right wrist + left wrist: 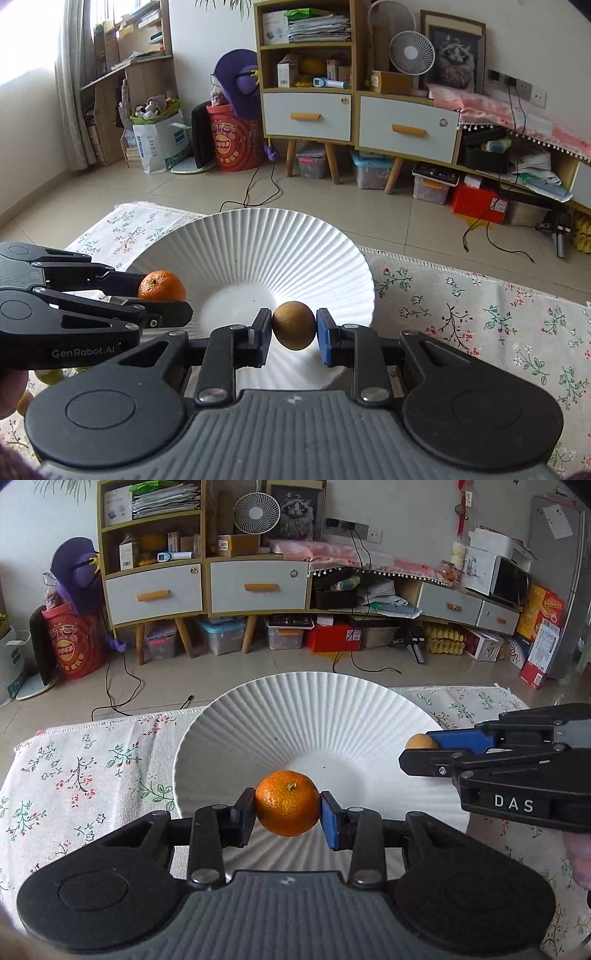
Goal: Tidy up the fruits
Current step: 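Carry the tangerine in the left tool and brown fruit in the right tool over the white bowl, then open the left tool dropping the tangerine while the right tool releases the brown fruit into the bowl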
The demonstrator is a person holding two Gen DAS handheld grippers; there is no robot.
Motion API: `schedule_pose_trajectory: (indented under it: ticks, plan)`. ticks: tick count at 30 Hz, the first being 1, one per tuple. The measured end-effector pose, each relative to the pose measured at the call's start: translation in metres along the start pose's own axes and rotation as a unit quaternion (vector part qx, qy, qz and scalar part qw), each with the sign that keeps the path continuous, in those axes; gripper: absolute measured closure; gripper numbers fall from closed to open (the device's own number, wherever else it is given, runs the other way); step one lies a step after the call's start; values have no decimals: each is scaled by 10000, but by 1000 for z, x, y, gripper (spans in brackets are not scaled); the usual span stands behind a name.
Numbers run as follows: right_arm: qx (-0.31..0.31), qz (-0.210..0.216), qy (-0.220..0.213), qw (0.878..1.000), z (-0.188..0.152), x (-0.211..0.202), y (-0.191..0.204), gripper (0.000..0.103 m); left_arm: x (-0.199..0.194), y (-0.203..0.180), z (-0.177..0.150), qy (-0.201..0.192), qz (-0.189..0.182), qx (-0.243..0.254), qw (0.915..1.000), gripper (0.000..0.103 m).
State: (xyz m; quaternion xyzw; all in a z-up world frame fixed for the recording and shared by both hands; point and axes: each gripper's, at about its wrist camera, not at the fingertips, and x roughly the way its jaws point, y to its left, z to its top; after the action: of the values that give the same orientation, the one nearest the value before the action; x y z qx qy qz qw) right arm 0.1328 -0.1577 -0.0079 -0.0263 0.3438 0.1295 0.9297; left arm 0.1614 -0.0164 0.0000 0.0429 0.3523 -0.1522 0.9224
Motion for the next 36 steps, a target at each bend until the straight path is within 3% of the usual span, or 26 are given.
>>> schedule_pose_trajectory:
  ticks: [16,24,29,36]
  plan:
    - [-466,-118,128,9988,7,1,8,78,8,-5,7,60,57,315,9995,74]
    - [-400,-169,-36,9990,9,-18,6,52,-6,-9,7,-85,125,309,9994,50]
    - [-144,-235,-157,9995,8,-33,0,25,-23,-12,7,-145,168,289,9993,28]
    - [133,-299,-177,9993,1,-54,-5,11,-48,-16,4,-156,171,250,9994,13]
